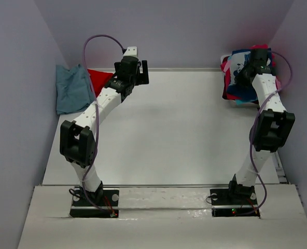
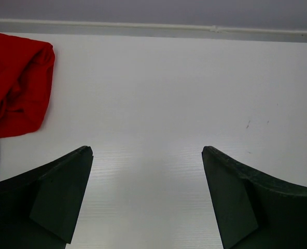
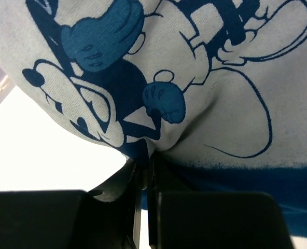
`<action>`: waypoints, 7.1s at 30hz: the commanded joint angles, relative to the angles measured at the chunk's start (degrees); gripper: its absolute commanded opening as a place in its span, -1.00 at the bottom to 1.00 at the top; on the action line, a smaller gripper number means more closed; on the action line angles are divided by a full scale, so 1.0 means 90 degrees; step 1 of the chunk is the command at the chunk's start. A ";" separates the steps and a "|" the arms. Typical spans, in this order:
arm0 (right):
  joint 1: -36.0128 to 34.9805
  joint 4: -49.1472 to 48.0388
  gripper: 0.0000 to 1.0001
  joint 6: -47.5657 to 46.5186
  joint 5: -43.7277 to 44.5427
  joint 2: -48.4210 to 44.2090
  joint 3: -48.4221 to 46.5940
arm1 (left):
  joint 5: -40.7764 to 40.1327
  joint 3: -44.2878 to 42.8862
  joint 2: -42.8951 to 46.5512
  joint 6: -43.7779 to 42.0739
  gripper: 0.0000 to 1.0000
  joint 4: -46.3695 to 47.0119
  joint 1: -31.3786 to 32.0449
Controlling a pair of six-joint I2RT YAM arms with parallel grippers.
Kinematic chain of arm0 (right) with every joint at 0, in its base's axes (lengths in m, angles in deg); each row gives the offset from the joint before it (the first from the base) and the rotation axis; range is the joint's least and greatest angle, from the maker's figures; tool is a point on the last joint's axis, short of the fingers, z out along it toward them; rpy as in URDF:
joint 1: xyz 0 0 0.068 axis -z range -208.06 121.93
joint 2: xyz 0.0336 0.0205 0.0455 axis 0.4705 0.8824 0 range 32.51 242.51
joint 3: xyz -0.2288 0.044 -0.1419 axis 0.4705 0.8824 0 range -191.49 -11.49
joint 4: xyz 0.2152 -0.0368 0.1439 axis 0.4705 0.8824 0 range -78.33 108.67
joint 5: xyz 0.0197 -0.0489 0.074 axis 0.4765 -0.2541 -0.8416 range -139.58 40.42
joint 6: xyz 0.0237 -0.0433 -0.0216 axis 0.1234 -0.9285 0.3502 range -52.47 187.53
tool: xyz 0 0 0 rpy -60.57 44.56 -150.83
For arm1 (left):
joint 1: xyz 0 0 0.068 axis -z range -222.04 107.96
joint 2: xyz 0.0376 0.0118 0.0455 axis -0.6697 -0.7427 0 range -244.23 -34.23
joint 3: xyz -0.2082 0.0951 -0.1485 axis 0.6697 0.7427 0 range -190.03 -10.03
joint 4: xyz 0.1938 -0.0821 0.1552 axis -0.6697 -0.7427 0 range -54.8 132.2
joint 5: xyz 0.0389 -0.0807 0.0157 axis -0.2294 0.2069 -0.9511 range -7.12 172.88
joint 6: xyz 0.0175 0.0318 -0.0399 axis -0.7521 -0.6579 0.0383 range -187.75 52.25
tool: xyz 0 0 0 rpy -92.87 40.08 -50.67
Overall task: Fold and stack the t-shirts
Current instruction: Move the tshirt to the center of the board, then flatten the tshirt out
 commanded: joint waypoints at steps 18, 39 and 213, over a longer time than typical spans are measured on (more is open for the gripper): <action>-0.1579 -0.0119 -0.86 -0.0515 -0.1605 -0.3245 0.0958 | 0.0180 0.0127 0.0539 0.0167 0.98 0.0556 -0.0016; -0.3680 -0.0002 0.21 -0.1120 -0.1614 -0.3051 0.1398 | -0.0112 0.0645 0.1057 0.0197 0.98 0.0410 -0.0016; -0.3934 0.2186 -0.86 0.1018 0.1686 -0.2406 0.3195 | 0.2446 0.5245 0.2200 0.2472 0.62 -0.1504 -0.1226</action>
